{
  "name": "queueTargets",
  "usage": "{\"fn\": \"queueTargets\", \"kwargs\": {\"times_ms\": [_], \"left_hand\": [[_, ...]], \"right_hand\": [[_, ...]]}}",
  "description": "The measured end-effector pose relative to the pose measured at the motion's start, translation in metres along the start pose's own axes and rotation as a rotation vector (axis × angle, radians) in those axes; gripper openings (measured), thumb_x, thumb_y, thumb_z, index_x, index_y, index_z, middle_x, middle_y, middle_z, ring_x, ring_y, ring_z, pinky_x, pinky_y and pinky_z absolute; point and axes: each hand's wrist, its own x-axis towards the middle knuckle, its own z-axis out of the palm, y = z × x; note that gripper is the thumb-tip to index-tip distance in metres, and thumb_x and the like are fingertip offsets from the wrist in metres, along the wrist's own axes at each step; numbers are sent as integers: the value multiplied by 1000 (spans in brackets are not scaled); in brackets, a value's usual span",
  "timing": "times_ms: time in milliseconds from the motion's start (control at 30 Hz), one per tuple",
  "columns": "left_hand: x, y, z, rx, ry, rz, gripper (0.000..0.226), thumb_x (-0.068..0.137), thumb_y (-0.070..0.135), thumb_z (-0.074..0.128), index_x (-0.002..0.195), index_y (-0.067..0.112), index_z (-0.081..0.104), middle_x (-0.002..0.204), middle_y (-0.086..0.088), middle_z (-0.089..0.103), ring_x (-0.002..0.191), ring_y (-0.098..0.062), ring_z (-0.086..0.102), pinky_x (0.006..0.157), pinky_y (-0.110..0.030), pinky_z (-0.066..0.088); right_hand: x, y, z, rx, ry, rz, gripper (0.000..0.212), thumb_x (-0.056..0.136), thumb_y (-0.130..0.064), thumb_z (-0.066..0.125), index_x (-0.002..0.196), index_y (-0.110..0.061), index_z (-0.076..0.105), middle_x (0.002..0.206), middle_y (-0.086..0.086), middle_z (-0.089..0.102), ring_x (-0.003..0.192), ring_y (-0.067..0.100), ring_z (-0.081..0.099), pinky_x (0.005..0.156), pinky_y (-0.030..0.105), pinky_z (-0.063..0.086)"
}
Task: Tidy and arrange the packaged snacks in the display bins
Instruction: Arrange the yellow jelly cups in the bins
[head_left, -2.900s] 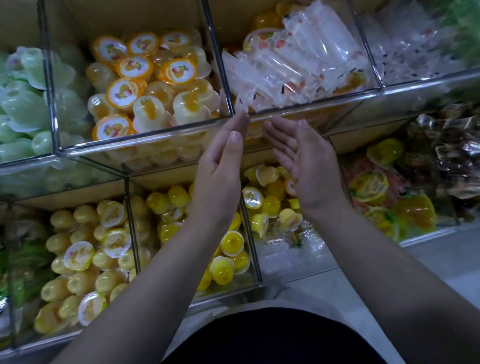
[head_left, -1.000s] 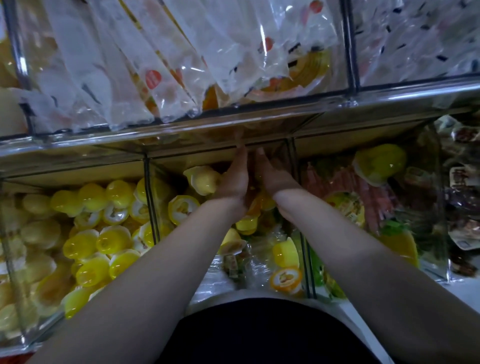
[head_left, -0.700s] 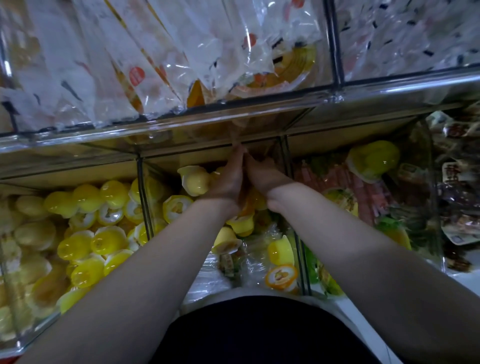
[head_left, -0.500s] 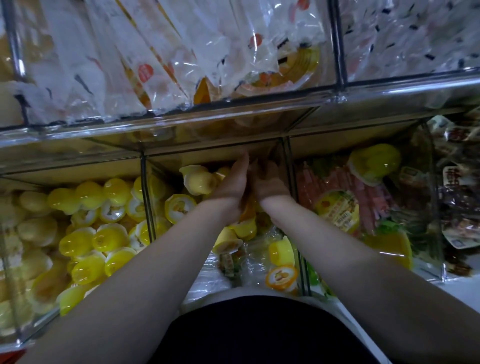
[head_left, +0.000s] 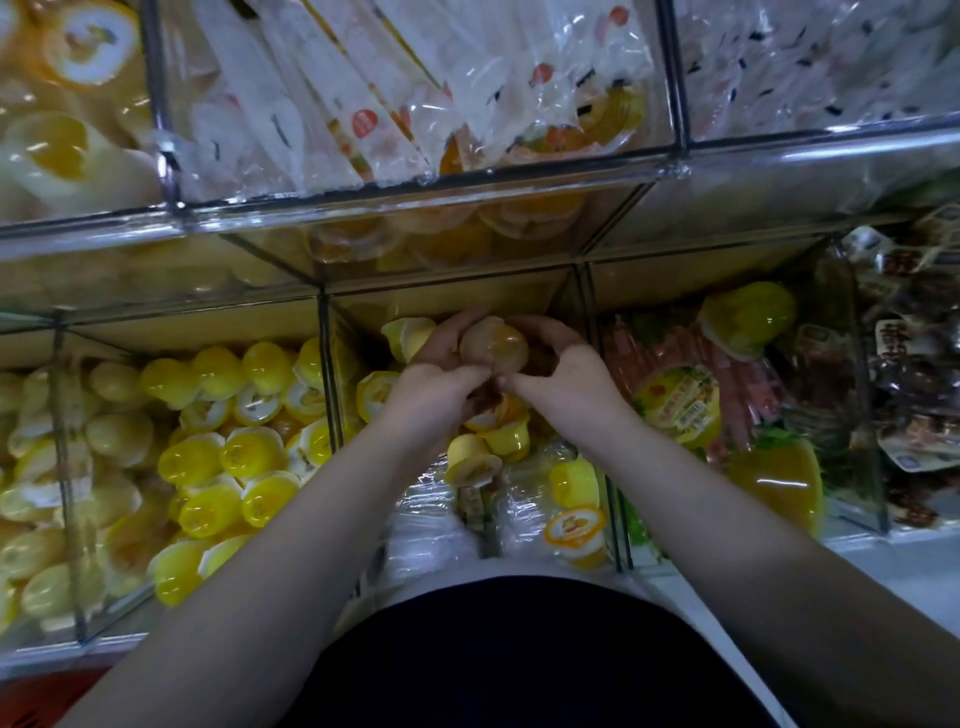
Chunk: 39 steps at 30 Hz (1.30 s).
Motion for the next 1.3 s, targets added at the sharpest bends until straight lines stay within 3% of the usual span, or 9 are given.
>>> {"fn": "queueTargets", "kwargs": {"times_ms": [133,300,367,500,667,800,867,1167,1300], "left_hand": [[-15,14,-12,150,-16,46,27,95,14,59,112,35,60,91,-5,71,74,-17,66,64,-30,55],[-34,31,-16,254,-32,130,9,97,19,56,96,25,63,53,14,60,53,1,53,57,-22,46],[-43,36,-19,265,-37,200,13,97,15,56,99,25,64,64,17,66,56,5,57,57,-18,45],[-59,47,-32,410,-10,340,21,92,12,63,106,29,64,88,14,70,71,8,60,62,-9,43],[-73,62,-58,515,42,459,28,86,22,71,101,45,64,107,4,70,96,-6,64,86,-27,52],[-92,84,-74,586,40,534,23,86,16,70,105,30,66,100,16,67,87,11,61,76,-6,43],[-100,94,-82,553,12,534,23,87,15,70,104,30,66,94,21,69,86,12,63,73,-5,45],[-122,134,-125,488,-10,665,26,84,19,73,109,27,68,101,7,74,98,-8,69,86,-31,56],[-128,147,-144,539,40,725,26,79,30,71,102,41,66,103,10,72,101,-9,68,91,-41,55]], "right_hand": [[-14,-17,-7,-14,23,-68,47,77,-25,80,121,-20,63,122,3,61,113,12,57,97,26,46],[-36,-42,-5,213,-19,-67,27,83,-24,75,108,-22,67,109,3,71,101,14,67,93,39,54],[-41,-49,-2,299,-38,-99,23,84,-11,73,106,-18,67,104,4,73,96,12,68,89,35,56],[-51,-65,8,349,-36,-129,44,80,6,72,121,-5,60,112,6,70,103,12,67,88,26,55],[-66,-90,24,333,-8,-174,50,74,9,75,117,-11,59,106,1,69,95,7,68,82,20,55],[-80,-112,34,300,19,-218,43,71,1,80,106,-18,63,99,-5,71,89,2,69,76,17,54],[-85,-124,38,275,26,-247,43,70,-3,82,105,-20,65,98,-6,71,89,2,68,78,18,55],[-94,-171,69,288,38,-367,39,70,-4,82,103,-20,68,96,-3,75,94,9,70,81,24,56],[-93,-187,87,261,39,-397,40,73,-4,80,108,-18,68,101,-1,74,98,10,70,87,29,55]]}}
